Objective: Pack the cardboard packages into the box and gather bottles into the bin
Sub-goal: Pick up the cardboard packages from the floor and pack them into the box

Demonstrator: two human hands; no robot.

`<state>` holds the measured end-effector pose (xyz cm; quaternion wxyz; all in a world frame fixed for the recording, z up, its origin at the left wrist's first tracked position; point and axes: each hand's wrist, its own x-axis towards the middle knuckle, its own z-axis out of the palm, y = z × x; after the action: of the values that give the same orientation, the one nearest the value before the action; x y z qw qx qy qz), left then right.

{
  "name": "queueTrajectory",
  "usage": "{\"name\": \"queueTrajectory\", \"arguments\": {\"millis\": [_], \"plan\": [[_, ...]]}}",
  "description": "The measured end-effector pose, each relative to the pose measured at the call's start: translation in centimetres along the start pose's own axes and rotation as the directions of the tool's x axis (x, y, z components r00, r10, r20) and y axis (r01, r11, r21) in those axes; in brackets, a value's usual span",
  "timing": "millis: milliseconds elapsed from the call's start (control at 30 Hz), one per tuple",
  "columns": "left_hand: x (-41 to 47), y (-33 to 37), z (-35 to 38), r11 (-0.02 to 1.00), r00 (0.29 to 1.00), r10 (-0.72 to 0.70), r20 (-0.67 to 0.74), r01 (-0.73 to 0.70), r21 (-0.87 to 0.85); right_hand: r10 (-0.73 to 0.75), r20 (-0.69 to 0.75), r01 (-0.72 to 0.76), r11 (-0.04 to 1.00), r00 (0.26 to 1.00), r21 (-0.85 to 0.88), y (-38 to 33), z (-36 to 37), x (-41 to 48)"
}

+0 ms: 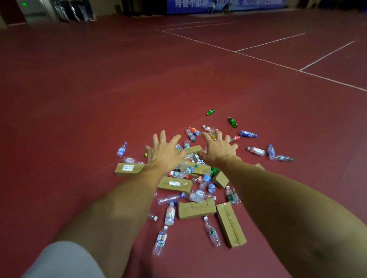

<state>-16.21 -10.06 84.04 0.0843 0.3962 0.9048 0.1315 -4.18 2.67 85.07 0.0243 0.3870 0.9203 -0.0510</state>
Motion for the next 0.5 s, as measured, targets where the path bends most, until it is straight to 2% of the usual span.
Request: {"name": "queueTrajectory", "arguments": {"millis": [300, 500], "plan": [[4.8, 12.2, 5.8, 0.998, 0.998, -0.060, -0.012, 0.060, -0.010, -0.070, 0.028, 0.071, 0.996, 0.997, -0.047, 13.8, -0.5, 6.7], [7.8, 15.6, 6.7, 0.990, 0.989, -0.138, -0.046, 0.139, 0.027, -0.117, 0.068, 0.121, 0.991, 0.991, -0.064, 17.9, -0.6, 10.8]]}}
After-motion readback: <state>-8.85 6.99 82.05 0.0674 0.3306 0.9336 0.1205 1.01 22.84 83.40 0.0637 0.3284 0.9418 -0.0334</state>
